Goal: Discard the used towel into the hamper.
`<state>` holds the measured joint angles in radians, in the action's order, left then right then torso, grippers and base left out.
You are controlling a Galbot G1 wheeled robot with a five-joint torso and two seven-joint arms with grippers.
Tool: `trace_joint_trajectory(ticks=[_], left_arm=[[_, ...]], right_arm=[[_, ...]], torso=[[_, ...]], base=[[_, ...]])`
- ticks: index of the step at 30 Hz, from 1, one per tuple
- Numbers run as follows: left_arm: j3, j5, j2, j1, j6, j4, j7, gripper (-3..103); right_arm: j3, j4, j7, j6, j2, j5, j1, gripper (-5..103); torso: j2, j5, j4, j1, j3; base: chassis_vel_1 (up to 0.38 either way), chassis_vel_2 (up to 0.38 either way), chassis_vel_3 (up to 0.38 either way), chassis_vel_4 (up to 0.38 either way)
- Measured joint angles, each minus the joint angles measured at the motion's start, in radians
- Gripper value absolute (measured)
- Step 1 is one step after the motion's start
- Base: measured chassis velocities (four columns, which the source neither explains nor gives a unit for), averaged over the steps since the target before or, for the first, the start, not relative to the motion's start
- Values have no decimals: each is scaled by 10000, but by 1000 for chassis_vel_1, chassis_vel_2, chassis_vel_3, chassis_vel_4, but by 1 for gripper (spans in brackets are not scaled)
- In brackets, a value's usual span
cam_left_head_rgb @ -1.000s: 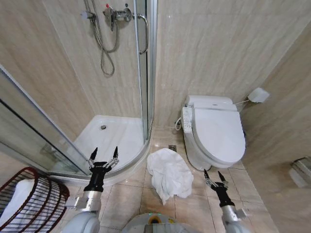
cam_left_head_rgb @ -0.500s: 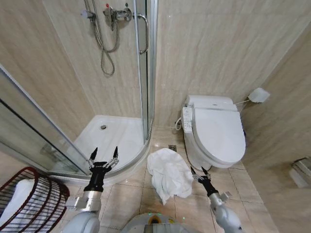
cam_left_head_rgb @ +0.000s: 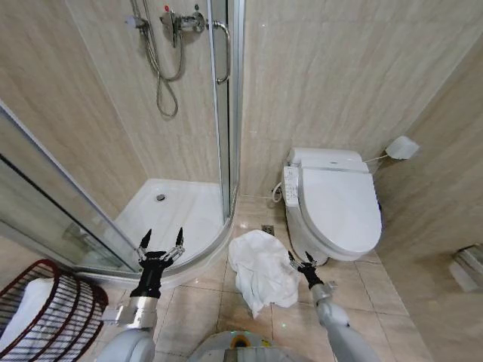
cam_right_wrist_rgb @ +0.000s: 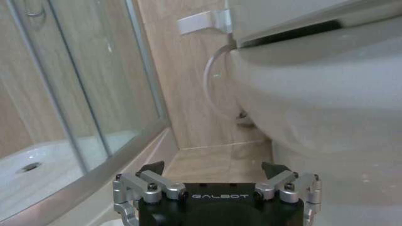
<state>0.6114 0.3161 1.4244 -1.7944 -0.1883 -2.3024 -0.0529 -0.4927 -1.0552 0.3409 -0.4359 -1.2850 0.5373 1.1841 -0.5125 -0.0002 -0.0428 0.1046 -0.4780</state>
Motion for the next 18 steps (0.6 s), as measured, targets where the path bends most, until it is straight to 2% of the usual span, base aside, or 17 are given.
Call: trace_joint_trajectory(ticks=[9,12,18], left_arm=[[0,0,0,0,0,0,0,100],[0,0,0,0,0,0,0,100],[0,0,0,0,0,0,0,100]], right_arm=[[429,615,813,609,-453,20,-565,100],[855,1292,1275,969,-623,323,-791,100],[980,2314,1424,1046,-954,32,-1187,100]], torso=[[-1,0,-2,0,1],[-1,1,-1,0,1],[-1,2,-1,0,1]], base=[[0,0,0,0],[0,0,0,0],[0,0,0,0]])
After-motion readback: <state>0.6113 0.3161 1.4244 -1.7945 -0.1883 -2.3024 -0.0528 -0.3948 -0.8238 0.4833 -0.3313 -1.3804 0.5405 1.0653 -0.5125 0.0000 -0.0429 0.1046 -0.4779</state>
